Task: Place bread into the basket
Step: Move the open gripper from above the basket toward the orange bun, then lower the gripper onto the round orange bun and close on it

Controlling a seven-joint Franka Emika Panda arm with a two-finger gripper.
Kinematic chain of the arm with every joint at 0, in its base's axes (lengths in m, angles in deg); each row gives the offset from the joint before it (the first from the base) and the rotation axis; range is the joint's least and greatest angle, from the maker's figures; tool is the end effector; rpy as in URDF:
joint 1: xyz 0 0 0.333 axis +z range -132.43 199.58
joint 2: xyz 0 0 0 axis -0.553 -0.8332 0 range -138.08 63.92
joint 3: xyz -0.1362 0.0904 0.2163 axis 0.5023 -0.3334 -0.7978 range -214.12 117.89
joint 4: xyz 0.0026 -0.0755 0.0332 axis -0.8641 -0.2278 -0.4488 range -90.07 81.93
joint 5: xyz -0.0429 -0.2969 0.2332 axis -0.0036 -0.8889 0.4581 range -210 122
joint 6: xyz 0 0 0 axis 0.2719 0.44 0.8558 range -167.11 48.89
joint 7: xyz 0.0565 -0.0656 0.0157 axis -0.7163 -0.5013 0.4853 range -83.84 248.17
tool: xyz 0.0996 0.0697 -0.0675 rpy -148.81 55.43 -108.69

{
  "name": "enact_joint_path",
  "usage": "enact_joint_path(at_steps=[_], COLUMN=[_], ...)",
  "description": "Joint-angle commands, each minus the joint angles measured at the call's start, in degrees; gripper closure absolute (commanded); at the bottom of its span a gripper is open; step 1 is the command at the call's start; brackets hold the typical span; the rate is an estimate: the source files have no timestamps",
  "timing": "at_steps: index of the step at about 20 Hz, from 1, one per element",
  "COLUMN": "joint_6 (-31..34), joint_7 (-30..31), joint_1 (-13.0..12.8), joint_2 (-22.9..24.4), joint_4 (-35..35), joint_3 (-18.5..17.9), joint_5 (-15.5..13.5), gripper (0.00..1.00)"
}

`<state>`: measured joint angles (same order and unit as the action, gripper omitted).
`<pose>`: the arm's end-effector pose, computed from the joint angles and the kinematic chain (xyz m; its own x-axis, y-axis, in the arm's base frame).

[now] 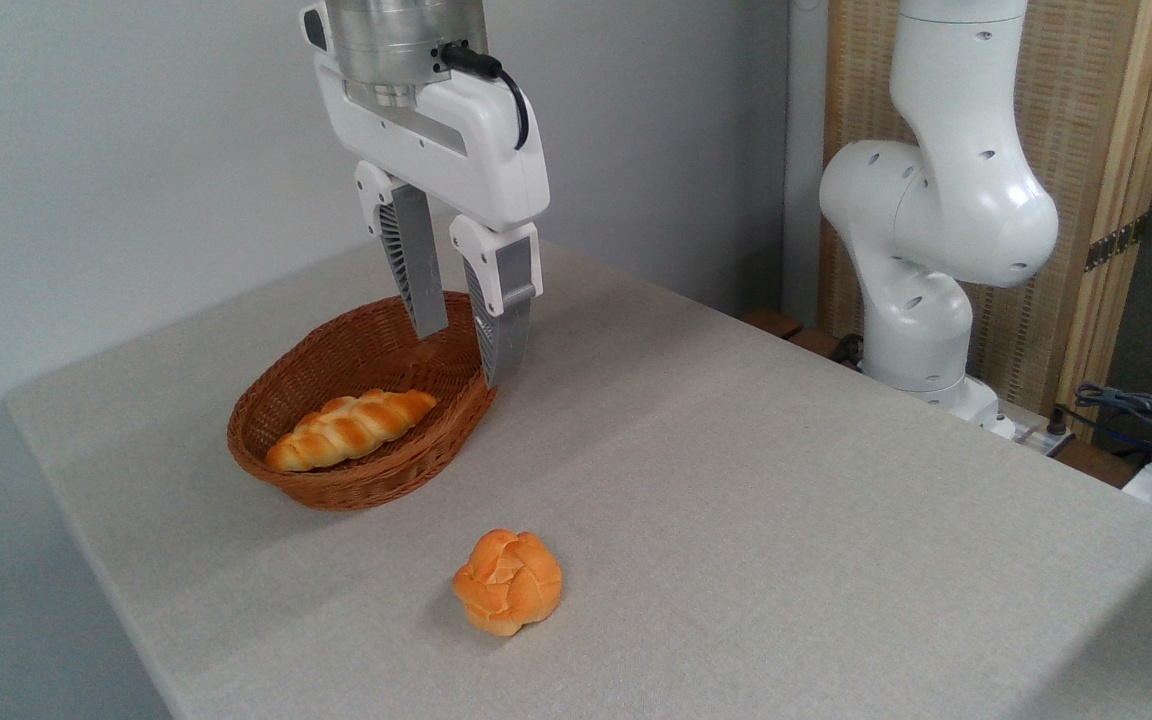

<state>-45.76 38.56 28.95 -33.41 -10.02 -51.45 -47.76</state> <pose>0.5299 -0.0201 0.5399 0.7101 -0.7011 0.0649 -0.7038 -0.7096 0.0339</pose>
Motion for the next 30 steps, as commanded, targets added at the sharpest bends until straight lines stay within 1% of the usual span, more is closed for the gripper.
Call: enact_joint_path(at_steps=[1, 8, 12, 14, 15, 17, 19, 21, 23, 25, 28, 29, 30], joint_6=[1.3, 1.1, -0.7, -4.2, -6.3, -11.4, -15.4, -17.3, -20.9, -21.7, -23.1, -23.6, -23.8], joint_7=[-0.3, -0.3, -0.3, -0.4, -1.5, -5.0, -6.7, -6.7, -9.1, -10.3, -10.2, -10.2, -10.3], joint_1=[-0.5, -0.5, -0.6, -0.6, -0.6, -0.6, -0.6, -0.5, -0.3, -0.2, -0.5, -0.5, -0.5], joint_2=[-0.6, -0.6, -0.6, -0.6, -0.6, -0.6, -0.5, -0.5, -1.3, -2.3, -5.7, -6.2, -6.5], joint_4=[1.4, 1.2, -0.5, -2.4, -4.0, -9.0, -13.4, -15.0, -16.4, -16.8, -17.5, -18.0, -18.2], joint_3=[-0.4, -0.5, -0.5, -0.6, -0.7, -0.3, -0.3, -0.3, -0.3, -0.3, -0.1, -0.1, 0.0], joint_5=[0.1, 0.2, 0.2, 0.3, 0.5, 0.6, 0.6, 0.7, 0.8, 2.1, 7.5, 8.4, 8.6], gripper=[0.00, 0.00, 0.00, 0.00, 0.00, 0.00, 0.00, 0.00, 0.00, 0.00, 0.00, 0.00, 0.00])
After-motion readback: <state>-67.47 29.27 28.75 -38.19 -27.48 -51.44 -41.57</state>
